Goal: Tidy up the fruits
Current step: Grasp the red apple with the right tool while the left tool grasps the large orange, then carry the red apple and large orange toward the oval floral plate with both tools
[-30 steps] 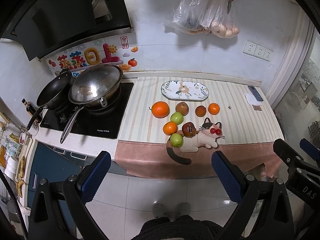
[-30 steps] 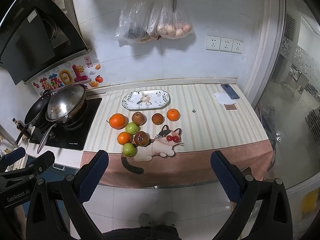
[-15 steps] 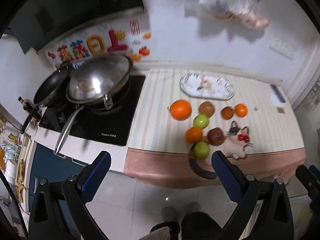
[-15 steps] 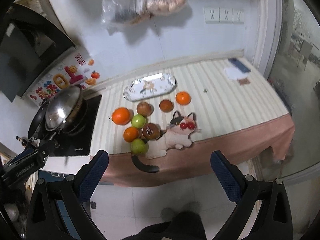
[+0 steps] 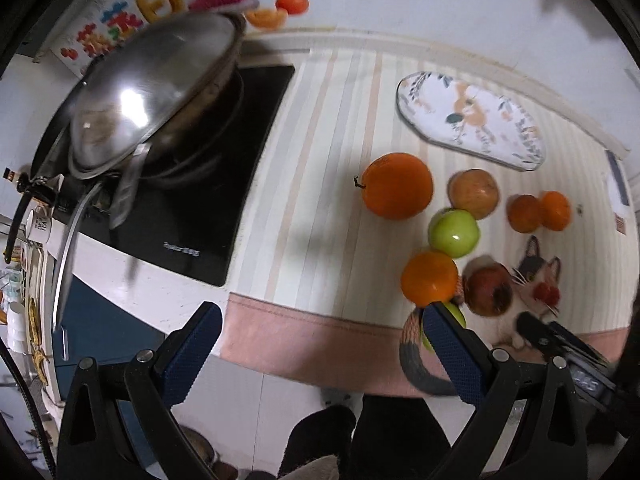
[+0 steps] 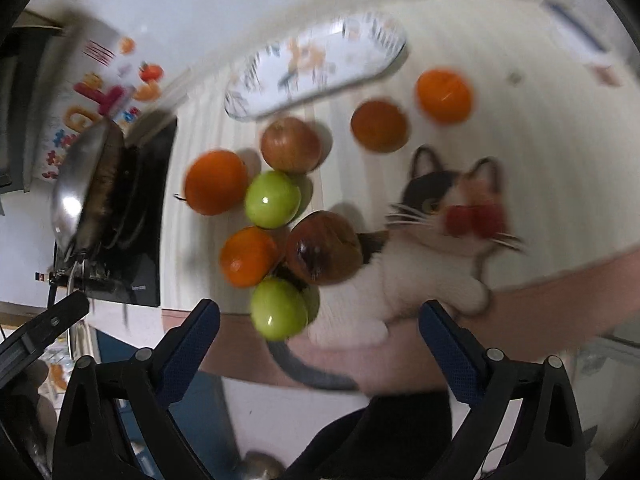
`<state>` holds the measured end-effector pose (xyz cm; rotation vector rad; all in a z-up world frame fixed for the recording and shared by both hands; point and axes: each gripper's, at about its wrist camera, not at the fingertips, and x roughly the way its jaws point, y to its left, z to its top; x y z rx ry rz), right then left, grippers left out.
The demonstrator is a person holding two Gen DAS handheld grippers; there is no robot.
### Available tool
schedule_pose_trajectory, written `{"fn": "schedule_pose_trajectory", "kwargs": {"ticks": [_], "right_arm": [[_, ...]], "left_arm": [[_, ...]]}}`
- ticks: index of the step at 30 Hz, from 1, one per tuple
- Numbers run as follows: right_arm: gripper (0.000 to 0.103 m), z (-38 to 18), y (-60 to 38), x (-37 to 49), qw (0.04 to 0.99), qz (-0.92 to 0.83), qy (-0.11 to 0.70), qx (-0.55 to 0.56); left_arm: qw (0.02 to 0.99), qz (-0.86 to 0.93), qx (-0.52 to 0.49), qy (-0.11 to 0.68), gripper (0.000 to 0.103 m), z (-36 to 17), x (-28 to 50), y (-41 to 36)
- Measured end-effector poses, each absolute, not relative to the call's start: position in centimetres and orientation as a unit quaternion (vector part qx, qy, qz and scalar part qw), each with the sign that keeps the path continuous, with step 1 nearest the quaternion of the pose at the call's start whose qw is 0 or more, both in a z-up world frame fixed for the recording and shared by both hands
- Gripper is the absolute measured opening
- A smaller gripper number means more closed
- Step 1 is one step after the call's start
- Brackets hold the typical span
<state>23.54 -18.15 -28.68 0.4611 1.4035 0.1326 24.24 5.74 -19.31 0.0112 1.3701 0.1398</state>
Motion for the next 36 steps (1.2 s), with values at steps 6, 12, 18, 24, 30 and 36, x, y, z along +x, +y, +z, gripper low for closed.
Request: {"fn": "schedule_pose_trajectory", "kwargs": {"ticks": [6,12,18,24,30,36], "right_arm": [[0.085,-35.9,-16.8,27.9,0.678,0.109,0.700,0.195],[0.069,-37.3,-15.7,29.7,0.671,0.146,0.706,0.174],[0.069,-35.6,-17.3,30.6,0.691,0.123,0.700,0.132],[0.069,-35.6,-18.8,31.4,0.686,0.108,0.709,0.123],[0.069,-35.7,-18.8,31.9,0.690,0.099,0.707,0.124],[0.069,-35.5,-18.7,32.8,0.689,0.092,0.709,0.119]], "left_arm": [[0.737,0.074,-0.012,0.672,0.102,-23.3,29.6,4.7],[0.715,0.075,-0.050,0.694,0.102,-26.1,33.7,4.0],[0.700,0.070,-0.066,0.708,0.102,-28.2,37.3,2.7],[0.680,0.071,-0.046,0.728,0.102,-31.2,39.4,2.2],[0.679,0.048,-0.050,0.731,0.097,-32.2,40.3,1.7],[0.690,0.030,-0.044,0.722,0.084,-32.1,40.5,1.1]]}}
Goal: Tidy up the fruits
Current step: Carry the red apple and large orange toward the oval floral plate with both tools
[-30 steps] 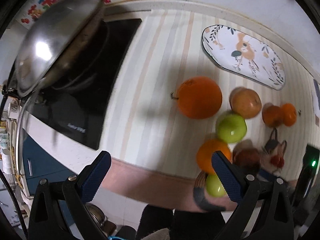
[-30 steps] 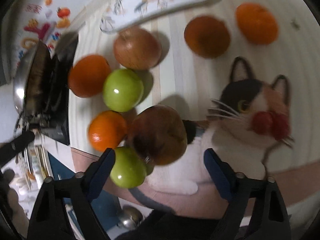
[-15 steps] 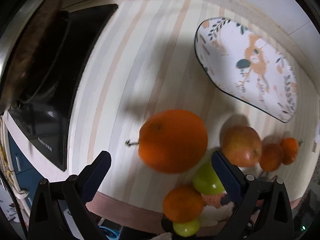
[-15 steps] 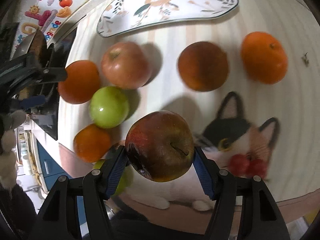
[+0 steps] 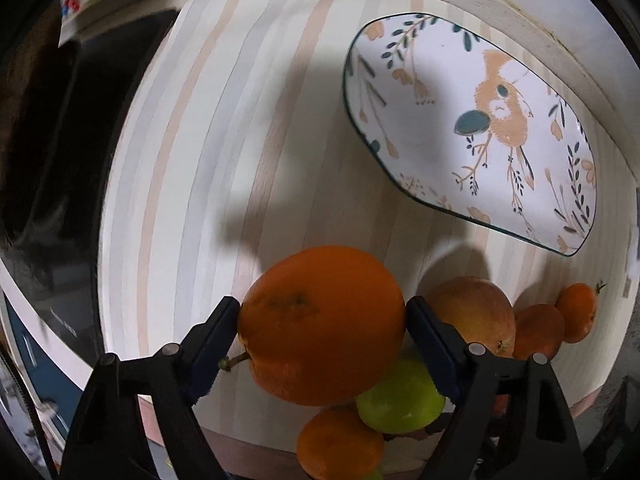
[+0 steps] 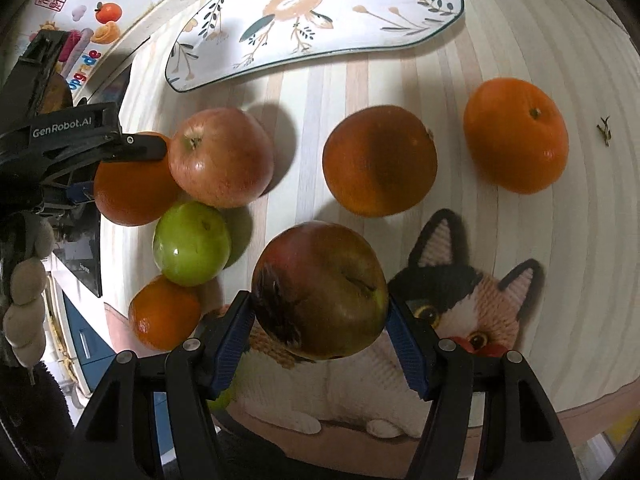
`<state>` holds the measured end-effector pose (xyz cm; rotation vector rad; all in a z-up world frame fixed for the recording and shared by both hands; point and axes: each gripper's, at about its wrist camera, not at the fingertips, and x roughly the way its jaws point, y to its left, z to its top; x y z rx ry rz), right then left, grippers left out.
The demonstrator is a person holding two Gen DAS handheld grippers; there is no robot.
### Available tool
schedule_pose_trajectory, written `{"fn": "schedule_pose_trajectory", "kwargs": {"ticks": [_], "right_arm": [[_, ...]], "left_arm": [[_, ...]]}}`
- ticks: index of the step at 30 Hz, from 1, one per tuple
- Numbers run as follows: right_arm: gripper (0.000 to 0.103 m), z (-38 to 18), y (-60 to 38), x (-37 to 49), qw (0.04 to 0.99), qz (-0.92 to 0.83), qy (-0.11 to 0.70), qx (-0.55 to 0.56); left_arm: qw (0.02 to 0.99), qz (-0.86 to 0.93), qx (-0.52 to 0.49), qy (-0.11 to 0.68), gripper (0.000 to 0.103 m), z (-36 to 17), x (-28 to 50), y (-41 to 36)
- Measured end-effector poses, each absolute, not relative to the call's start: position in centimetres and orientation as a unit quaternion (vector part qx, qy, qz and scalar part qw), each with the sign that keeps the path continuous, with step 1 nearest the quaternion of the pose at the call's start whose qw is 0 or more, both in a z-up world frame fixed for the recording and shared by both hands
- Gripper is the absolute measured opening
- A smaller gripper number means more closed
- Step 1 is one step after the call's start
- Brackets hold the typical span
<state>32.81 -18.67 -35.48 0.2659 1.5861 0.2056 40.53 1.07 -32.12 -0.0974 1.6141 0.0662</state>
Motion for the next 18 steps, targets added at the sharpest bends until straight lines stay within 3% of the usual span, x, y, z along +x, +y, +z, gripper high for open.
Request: {"fn": "schedule_pose_trajectory", "kwargs": {"ticks": [18], "right_arm": [[0.068,-35.0,-17.5,33.7,0.692,0.080,0.711,0.097]], "left_arm": [[0.702,0.028,-0.025,0.711,0.083,-33.8,38.9,2.5]]}}
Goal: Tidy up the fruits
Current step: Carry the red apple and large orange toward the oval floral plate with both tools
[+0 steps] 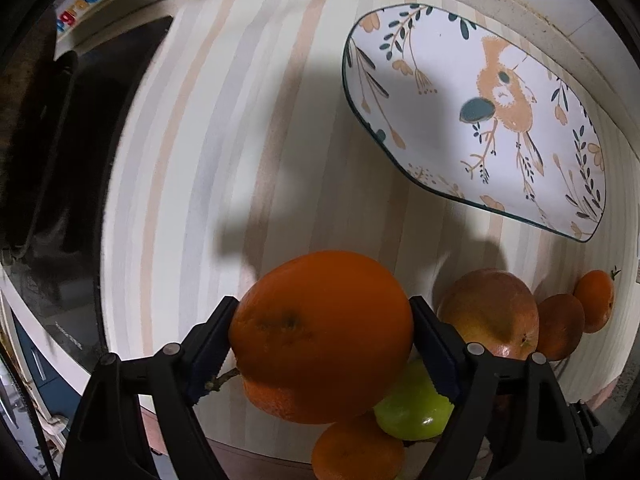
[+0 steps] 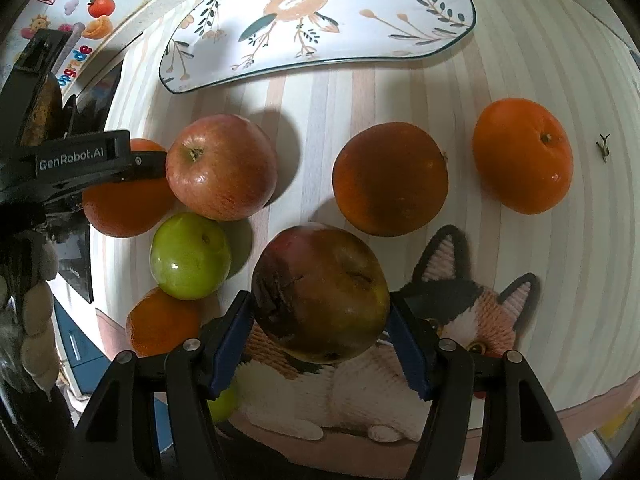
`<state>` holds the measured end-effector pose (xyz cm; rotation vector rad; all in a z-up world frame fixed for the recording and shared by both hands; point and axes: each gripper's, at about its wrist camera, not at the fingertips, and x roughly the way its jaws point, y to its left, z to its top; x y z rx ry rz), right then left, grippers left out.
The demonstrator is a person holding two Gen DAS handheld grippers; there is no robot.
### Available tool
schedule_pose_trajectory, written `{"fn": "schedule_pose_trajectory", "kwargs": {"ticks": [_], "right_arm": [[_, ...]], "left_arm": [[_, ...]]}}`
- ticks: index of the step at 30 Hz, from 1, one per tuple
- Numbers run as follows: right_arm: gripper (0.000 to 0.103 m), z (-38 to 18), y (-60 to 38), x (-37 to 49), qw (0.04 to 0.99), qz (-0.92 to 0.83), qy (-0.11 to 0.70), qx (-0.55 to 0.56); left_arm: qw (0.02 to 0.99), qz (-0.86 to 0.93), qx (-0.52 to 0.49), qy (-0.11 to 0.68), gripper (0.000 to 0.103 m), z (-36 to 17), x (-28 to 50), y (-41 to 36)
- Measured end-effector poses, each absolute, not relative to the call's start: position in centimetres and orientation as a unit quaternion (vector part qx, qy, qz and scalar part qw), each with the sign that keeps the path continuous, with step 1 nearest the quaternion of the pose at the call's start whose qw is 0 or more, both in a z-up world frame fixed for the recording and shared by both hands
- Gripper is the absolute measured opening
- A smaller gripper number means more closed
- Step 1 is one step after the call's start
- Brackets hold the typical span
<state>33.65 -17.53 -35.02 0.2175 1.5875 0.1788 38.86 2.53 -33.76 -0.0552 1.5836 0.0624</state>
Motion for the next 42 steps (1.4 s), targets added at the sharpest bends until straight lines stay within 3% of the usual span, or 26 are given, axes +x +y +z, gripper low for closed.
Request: {"fn": "schedule_pose_trajectory", "kwargs": {"ticks": [10,15,25,33,42], "right_arm": [[0.068,-29.4,-19.8,34.7,0.705,0.104,0.683,0.160],[0.068,-25.5,-21.6,40.3,0.746,0.102,0.637,0.167],[0.068,-30.8,-19.1,53.2,0.746,0.128,0.650,0.072],[0.069,-34.5,-18.1,56.6,0.713,0.130,0.688,0.049],[0.069,-34.2,-17.5,58.1,0.710,0.117,0.694,0.031]], "left_arm": [[0.731,-0.022,-0.046,0.680,0.083,-28.0,38.3,1.4],[0.746,-0.063,-0.079,0.659,0.083,-23.7,42.8,-0.1],[0.692,-0.048,-0.081,0.716,0.083,-31.1,56.0,-3.1],[0.676,-0.041,-0.079,0.732,0.083,-32.9,57.0,-2.9],[0.670,-0.029,-0.068,0.738,0.084,-35.2,57.1,-3.6]]}}
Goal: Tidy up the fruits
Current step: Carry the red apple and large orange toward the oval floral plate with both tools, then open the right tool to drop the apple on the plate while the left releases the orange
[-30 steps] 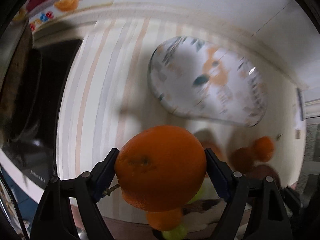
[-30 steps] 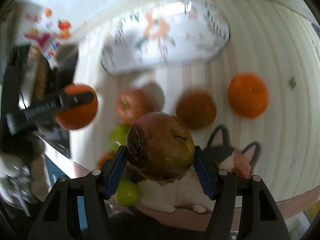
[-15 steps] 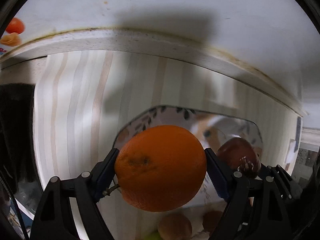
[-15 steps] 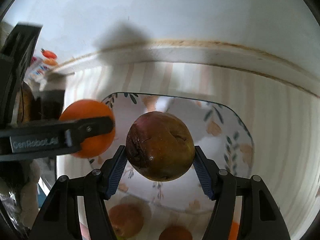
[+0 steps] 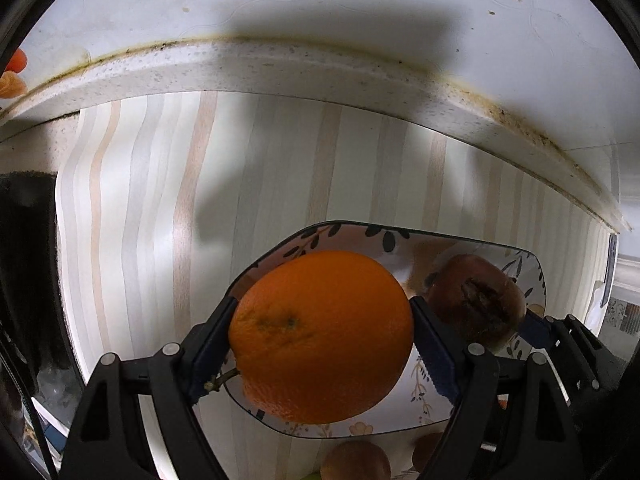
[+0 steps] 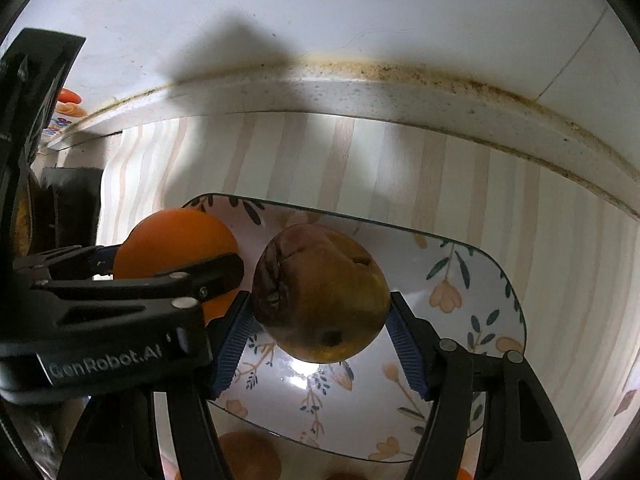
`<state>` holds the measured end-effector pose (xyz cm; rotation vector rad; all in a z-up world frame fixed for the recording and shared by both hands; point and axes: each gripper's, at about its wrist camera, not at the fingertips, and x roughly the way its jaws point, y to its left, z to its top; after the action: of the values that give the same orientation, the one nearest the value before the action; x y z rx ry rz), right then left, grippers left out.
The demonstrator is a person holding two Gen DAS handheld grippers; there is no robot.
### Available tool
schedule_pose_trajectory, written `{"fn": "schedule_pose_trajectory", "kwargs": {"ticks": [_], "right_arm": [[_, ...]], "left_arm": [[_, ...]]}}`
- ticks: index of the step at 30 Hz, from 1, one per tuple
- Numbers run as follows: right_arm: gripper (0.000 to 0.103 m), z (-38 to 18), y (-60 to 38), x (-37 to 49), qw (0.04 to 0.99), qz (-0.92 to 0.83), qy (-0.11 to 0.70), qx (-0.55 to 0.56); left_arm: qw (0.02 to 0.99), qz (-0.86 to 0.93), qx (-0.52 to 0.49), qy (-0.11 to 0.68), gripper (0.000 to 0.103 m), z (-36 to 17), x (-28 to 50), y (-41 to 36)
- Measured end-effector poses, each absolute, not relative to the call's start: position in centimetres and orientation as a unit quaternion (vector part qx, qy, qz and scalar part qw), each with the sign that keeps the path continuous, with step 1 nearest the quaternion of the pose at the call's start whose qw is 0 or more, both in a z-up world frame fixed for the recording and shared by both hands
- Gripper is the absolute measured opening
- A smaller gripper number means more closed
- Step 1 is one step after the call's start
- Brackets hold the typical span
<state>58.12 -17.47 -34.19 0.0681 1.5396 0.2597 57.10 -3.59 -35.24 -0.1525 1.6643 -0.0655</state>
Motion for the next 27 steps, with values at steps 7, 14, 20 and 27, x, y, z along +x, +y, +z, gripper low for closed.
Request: {"fn": "schedule_pose_trajectory", "kwargs": {"ticks": [7,14,20,27], "right_arm": [[0.083,-34.2,-16.5,58.5,0.707,0.106,0.698,0.035],[0.096,-33.5,-18.9,58.1,0.707,0.082,0.699,0.072],[0.097,-31.9,-20.5,57.4,0.712,0.066,0.694,0.084],[0.098,-28.8,-20.9,54.8,0.736,0.031,0.673,0.066]], "left_arm": [[0.665,-0.023,-0.067,0.743,0.084,-35.6,57.4,-3.4],[0.666,-0.022,-0.063,0.743,0.088,-35.7,58.0,-3.1],[0.700,-0.034,-0.055,0.711,0.091,-32.5,58.0,-3.3],[0.745,-0.022,-0.018,0.667,0.091,-27.7,54.9,-2.8]]}}
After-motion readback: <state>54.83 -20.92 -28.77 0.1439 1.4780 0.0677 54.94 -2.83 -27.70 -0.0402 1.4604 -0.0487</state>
